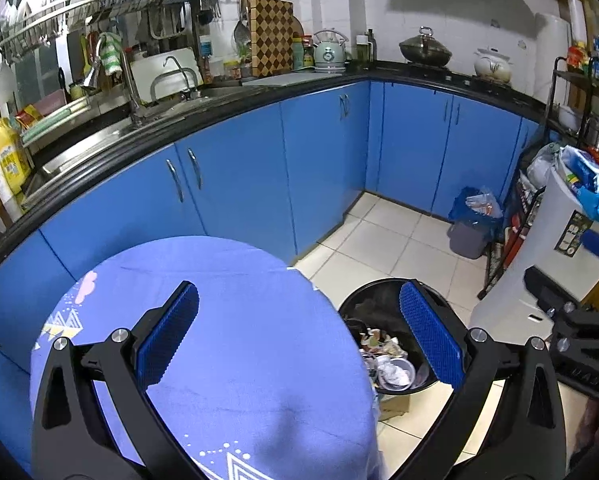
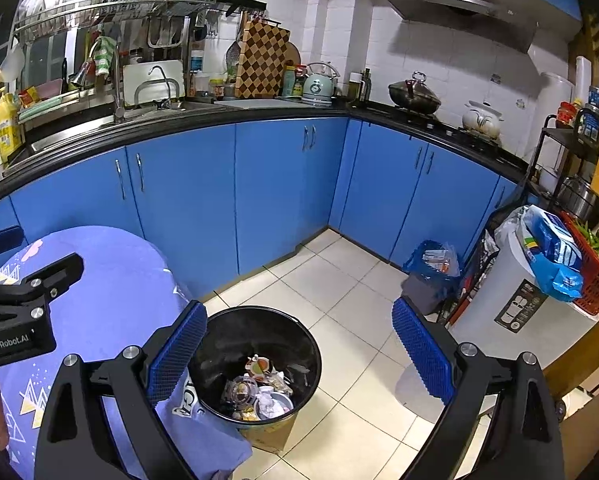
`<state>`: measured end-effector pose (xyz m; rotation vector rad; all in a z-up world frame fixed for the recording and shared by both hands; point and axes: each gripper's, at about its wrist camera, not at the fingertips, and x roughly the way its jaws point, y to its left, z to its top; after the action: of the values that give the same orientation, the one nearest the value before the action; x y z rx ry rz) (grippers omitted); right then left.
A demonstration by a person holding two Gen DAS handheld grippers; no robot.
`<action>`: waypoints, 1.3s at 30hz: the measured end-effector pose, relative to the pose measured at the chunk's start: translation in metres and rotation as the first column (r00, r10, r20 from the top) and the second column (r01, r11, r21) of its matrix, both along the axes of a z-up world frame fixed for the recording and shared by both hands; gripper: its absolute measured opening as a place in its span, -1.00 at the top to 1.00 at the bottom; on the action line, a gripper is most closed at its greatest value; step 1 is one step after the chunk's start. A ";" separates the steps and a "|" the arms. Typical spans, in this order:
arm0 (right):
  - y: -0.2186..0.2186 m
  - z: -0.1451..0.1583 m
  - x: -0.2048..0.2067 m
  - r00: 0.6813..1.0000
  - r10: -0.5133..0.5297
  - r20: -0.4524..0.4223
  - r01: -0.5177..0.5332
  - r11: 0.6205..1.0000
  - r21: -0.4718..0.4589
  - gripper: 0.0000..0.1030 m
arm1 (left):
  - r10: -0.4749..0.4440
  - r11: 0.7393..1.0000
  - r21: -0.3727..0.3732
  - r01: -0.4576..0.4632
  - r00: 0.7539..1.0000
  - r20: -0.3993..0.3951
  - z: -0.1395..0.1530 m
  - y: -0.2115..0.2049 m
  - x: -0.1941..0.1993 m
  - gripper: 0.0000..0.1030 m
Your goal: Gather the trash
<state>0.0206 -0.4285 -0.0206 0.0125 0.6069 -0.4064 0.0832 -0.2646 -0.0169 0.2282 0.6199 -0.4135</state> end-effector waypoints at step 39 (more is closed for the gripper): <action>0.015 0.004 0.006 1.000 0.012 0.006 -0.012 1.000 -0.023 -0.78 | -0.029 1.000 -0.002 0.029 0.999 -0.018 0.002 -0.003 -0.002 -0.93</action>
<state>0.0265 -0.4138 -0.0169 -0.0117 0.5965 -0.4011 0.0814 -0.2680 -0.0151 0.2321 0.6350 -0.4444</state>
